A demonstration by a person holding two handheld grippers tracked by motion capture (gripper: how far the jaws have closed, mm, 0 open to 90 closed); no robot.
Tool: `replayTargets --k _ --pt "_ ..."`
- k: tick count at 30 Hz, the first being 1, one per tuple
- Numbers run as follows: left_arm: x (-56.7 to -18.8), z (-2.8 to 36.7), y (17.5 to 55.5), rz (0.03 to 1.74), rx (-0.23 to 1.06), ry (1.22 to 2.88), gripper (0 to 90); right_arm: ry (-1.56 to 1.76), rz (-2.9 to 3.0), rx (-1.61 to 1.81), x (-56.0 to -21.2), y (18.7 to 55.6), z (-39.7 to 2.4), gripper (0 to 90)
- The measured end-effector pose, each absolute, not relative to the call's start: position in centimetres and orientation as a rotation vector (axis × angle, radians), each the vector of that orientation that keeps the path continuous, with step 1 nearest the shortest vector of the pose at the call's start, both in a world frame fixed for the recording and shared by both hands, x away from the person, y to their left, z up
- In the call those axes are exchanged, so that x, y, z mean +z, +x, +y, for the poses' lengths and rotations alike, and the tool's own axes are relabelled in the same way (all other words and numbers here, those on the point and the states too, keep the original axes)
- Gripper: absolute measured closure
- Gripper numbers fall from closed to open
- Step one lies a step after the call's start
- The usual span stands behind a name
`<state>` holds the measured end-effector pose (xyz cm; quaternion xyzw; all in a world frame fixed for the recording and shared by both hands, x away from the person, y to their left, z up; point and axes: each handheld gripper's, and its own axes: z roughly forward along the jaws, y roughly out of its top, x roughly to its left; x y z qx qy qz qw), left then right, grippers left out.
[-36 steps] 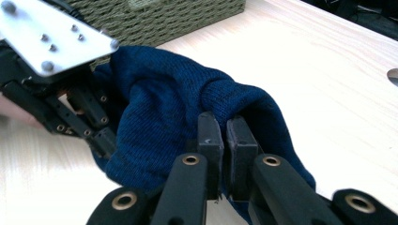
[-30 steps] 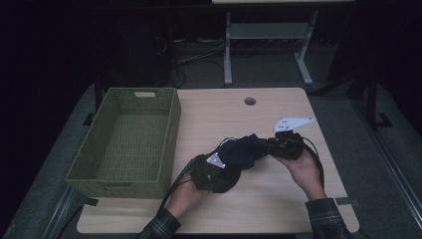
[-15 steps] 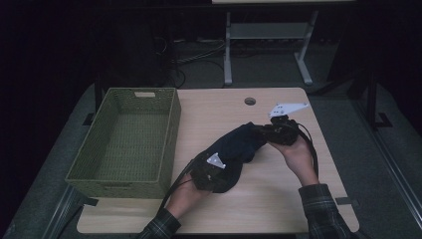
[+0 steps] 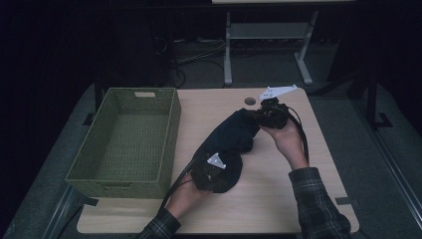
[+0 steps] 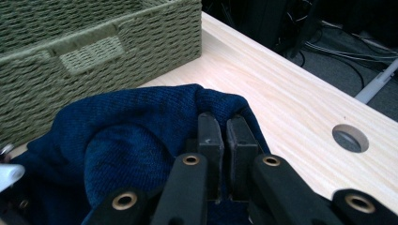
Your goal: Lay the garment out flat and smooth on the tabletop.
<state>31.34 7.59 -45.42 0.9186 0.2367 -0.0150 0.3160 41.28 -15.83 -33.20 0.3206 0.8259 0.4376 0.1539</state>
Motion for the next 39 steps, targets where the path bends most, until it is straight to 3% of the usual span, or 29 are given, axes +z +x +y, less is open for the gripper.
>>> replayTargets --k 24,39 --pt "-45.2 6.0 30.2 0.521 -0.103 2.436 90.0 0.932 2.34 1.155 -31.3 45.6 -13.5 86.8" --pt "-45.3 4.8 29.3 0.467 -0.155 2.435 90.0 0.966 2.376 1.087 -32.4 48.0 -12.3 86.5"
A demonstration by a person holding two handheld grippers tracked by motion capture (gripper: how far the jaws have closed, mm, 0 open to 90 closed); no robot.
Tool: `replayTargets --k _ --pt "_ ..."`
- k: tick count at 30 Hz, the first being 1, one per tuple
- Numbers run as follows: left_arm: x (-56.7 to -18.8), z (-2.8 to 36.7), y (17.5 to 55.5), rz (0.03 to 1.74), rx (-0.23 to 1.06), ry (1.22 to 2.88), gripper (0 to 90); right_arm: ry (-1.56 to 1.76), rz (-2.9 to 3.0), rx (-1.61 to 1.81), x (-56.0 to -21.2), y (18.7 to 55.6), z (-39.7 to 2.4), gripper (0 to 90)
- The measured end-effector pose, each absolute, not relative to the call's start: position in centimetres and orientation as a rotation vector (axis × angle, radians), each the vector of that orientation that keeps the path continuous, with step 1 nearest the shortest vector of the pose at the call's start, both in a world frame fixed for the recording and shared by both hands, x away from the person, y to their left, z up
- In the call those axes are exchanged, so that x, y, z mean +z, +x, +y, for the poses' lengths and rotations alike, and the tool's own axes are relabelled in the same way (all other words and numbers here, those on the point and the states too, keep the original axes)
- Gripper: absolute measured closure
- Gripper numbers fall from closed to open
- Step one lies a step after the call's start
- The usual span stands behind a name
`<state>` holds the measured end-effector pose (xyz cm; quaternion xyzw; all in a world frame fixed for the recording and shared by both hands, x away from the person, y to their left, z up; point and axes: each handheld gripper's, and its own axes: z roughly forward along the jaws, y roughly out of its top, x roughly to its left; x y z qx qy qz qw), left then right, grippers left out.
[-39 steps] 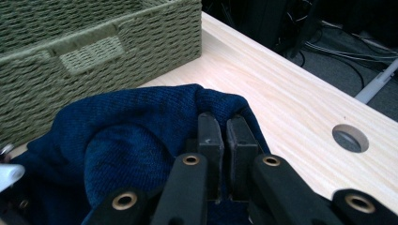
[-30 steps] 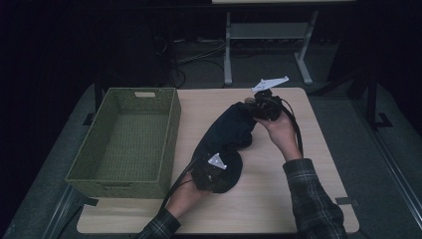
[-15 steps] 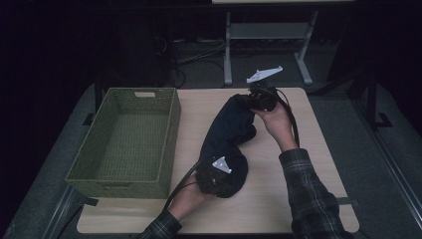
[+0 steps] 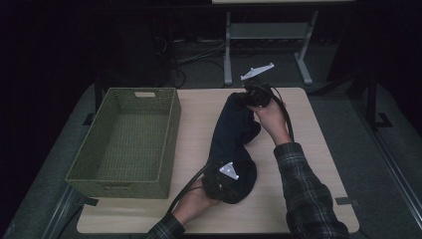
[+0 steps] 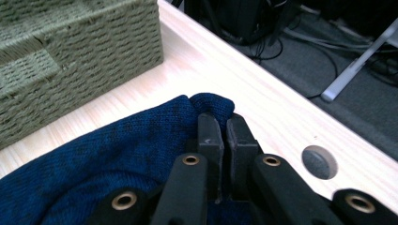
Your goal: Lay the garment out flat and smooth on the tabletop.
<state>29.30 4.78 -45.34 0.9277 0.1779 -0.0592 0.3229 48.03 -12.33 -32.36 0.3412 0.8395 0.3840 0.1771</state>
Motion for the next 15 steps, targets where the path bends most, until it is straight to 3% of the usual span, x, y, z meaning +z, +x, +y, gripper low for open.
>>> replayTargets --k 2,7,15 --pt "-45.4 4.9 29.4 0.469 -0.157 2.434 90.0 0.968 2.39 1.09 -32.8 48.1 -12.1 83.6" --pt "-45.4 4.9 29.4 0.472 -0.158 2.43 90.0 0.984 2.386 1.143 -32.9 47.9 -12.7 65.6" --pt "-45.4 5.0 29.4 0.478 -0.161 2.429 90.0 1.021 2.361 1.166 -33.0 46.3 -15.0 63.1"
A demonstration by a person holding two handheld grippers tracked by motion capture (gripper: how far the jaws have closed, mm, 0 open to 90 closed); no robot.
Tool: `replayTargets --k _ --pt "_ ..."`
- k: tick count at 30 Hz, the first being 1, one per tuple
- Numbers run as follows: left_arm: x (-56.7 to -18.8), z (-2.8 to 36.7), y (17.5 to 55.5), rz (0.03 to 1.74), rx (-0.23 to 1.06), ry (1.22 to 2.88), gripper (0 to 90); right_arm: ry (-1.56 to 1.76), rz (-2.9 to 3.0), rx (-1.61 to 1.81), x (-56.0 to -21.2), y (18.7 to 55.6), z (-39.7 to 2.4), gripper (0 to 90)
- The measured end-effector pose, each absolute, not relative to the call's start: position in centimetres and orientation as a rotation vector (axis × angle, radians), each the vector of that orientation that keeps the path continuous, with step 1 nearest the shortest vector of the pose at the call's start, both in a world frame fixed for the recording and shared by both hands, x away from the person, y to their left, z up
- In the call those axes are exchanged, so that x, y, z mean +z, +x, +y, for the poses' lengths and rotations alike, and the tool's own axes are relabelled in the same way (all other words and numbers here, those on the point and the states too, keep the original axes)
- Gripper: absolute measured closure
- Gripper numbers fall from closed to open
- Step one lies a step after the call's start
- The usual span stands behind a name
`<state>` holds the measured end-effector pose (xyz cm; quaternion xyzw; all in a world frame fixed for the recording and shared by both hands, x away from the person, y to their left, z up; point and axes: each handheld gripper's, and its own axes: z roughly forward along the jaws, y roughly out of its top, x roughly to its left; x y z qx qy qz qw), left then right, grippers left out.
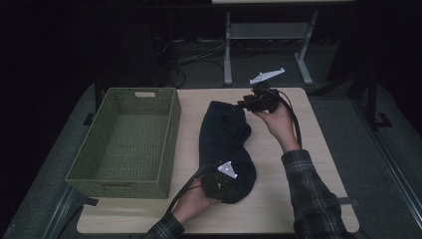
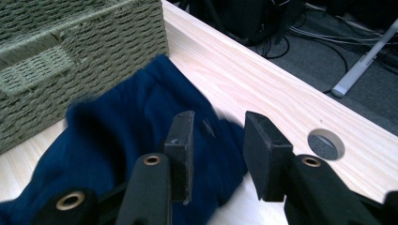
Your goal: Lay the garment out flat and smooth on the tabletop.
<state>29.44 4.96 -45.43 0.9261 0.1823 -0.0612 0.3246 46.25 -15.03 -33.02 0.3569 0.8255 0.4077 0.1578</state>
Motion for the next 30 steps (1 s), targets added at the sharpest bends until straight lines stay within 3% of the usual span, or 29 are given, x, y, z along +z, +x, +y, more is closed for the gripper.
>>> replayTargets --k 8,11,13,17,19,21,30 --pt "-44.7 5.8 29.8 0.496 -0.144 2.392 90.0 1.04 2.379 1.172 -34.6 43.5 -17.3 63.3" --pt "-43.9 6.5 30.1 0.525 -0.131 2.353 84.0 1.04 2.397 1.169 -35.6 42.5 -17.8 65.3" --pt "-43.1 7.2 30.2 0.534 -0.109 2.331 82.5 1.04 2.414 1.171 -36.4 41.9 -18.0 69.0" --pt "-41.7 8.7 30.8 0.567 -0.062 2.297 82.5 1.025 2.455 1.181 -37.9 40.9 -18.3 84.7" --pt "-41.2 9.6 31.1 0.6 -0.025 2.274 85.6 1.011 2.483 1.181 -38.6 40.5 -18.3 89.9" --pt "-41.0 10.2 31.4 0.63 -0.006 2.263 89.9 1.005 2.502 1.181 -39.4 40.1 -18.1 90.0" --pt "-41.2 11.0 31.9 0.693 0.051 2.256 90.0 0.999 2.585 1.154 -42.8 39.8 -16.3 90.0"
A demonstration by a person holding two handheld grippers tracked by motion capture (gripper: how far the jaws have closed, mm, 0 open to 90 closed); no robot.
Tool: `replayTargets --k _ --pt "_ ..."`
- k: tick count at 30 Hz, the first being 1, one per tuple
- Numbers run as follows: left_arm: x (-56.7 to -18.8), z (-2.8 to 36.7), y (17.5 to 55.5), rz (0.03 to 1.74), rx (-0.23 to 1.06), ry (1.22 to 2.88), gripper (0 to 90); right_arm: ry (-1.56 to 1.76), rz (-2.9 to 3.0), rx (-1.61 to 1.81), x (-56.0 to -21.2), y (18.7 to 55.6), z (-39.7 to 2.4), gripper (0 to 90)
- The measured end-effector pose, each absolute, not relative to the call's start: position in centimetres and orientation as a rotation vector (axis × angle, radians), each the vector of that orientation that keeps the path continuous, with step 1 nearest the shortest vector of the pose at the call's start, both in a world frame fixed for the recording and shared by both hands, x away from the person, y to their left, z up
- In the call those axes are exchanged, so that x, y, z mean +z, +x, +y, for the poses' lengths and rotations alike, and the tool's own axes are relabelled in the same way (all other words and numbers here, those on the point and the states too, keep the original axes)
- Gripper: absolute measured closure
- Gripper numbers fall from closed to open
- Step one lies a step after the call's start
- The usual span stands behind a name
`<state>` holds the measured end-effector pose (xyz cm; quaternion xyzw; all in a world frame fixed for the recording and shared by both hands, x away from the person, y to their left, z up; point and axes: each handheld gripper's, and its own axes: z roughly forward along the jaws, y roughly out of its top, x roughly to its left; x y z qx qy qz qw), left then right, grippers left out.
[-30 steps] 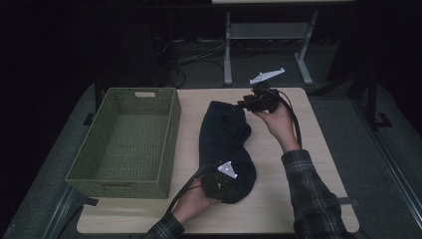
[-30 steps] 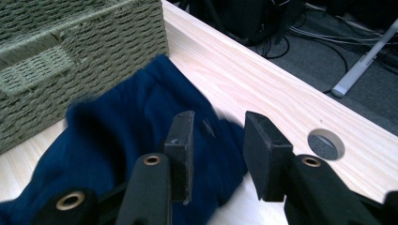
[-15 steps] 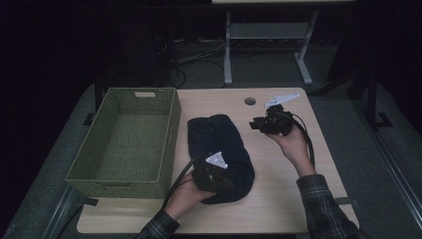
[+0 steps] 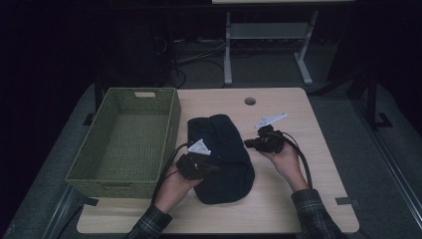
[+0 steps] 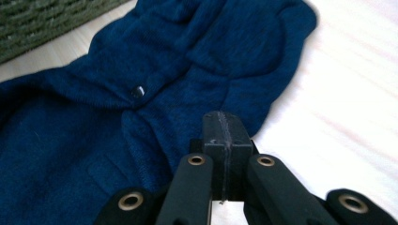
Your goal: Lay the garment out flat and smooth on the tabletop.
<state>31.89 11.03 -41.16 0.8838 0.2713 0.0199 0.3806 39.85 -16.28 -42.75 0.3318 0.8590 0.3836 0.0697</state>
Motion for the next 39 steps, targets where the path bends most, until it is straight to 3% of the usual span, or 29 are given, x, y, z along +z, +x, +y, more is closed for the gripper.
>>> replayTargets --k 11,39 --pt "-41.3 11.0 32.0 0.69 0.061 2.28 90.0 0.947 2.68 0.948 -46.0 39.5 -14.2 90.0" --pt "-43.9 9.3 34.4 0.811 0.17 2.332 90.0 1.027 2.623 0.933 -46.0 34.3 -19.6 90.0"
